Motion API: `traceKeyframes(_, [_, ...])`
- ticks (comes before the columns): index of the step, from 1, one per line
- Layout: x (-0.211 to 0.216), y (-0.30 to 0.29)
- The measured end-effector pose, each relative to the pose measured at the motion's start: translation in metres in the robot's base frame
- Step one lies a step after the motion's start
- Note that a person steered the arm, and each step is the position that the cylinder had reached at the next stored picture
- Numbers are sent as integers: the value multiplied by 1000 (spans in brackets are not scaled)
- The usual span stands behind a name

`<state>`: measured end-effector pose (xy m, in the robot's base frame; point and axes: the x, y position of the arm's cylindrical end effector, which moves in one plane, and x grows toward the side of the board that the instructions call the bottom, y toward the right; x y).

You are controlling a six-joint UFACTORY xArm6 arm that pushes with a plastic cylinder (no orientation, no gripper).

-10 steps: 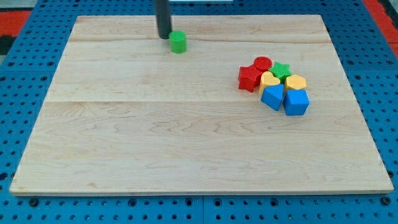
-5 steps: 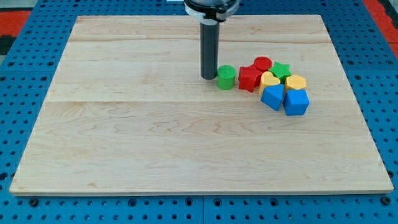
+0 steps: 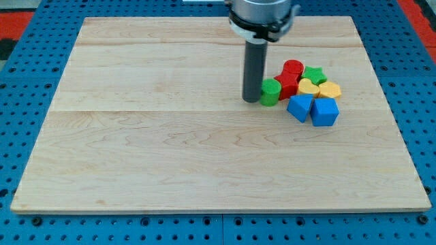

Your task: Slide the green circle in between the red star and the blue triangle

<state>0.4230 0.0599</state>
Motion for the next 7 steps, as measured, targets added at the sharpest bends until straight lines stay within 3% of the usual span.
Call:
traceKeyframes(2, [39,1])
traceKeyframes(4, [-10,-8])
traceKeyframes(6, [-1,35])
traceKeyframes(7, [7,23])
